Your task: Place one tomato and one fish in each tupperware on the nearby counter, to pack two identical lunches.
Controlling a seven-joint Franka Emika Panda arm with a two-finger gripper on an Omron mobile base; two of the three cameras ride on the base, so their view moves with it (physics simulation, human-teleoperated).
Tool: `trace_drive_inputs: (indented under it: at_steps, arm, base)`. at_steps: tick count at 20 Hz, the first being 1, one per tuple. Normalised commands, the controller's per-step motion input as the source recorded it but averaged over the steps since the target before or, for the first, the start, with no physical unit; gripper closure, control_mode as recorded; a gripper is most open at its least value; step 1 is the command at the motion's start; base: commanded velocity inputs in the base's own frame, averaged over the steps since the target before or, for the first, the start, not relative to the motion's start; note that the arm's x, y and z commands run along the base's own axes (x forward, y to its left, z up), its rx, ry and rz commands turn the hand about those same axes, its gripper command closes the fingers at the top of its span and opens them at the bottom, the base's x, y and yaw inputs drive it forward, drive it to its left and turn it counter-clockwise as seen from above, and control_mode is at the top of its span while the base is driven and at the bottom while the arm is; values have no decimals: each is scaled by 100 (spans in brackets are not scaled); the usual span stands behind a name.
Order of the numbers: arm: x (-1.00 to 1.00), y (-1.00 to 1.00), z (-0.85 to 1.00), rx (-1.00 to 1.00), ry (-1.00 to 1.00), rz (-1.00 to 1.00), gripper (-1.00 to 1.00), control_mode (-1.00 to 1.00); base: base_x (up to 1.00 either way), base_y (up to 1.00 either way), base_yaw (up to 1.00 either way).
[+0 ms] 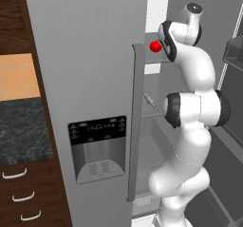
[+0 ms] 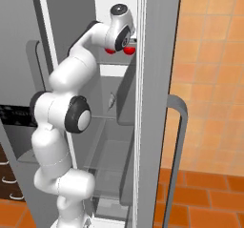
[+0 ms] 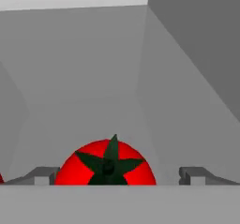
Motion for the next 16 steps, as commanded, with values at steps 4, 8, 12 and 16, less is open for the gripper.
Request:
trace_drive_inputs:
  at_steps: [4,8,12,16]
  arm:
    - [-14,21,-57,-11,0,0,100,-100]
    - [-7,24,-55,-9,0,0,100,-100]
    - [-12,4,-23,-2,0,0,100,-100]
    - [-88,5,0,0,-1,0,100,-100]
  base:
    - [0,0,0]
    - [0,0,0]
    - [0,0,0]
    - [0,0,0]
